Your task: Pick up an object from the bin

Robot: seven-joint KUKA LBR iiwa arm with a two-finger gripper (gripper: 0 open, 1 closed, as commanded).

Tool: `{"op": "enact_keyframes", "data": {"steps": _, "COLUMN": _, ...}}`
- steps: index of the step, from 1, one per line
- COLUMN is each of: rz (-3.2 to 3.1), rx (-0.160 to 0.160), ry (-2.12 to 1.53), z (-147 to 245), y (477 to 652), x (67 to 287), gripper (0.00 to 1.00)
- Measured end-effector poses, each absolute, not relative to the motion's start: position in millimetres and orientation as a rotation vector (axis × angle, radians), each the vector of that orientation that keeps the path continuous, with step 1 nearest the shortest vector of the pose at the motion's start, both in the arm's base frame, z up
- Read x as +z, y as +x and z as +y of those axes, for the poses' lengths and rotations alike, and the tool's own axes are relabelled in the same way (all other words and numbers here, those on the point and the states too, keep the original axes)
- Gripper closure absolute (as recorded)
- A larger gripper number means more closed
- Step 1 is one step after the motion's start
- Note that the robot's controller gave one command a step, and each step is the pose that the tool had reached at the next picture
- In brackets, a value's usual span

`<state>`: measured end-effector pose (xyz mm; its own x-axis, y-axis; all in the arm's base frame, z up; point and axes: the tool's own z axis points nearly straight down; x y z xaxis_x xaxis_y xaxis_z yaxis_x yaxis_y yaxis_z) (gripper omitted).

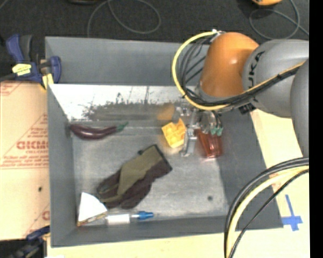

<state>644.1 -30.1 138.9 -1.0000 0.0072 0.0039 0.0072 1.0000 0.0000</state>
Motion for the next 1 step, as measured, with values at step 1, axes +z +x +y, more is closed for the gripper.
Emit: {"op": "enact_keyframes", "data": {"steps": 1, "rz": -3.146, "rx": 0.001, "ry": -0.011, "z": -30.3, "y": 646.0, "x": 144.1, "gripper": 0.00}}
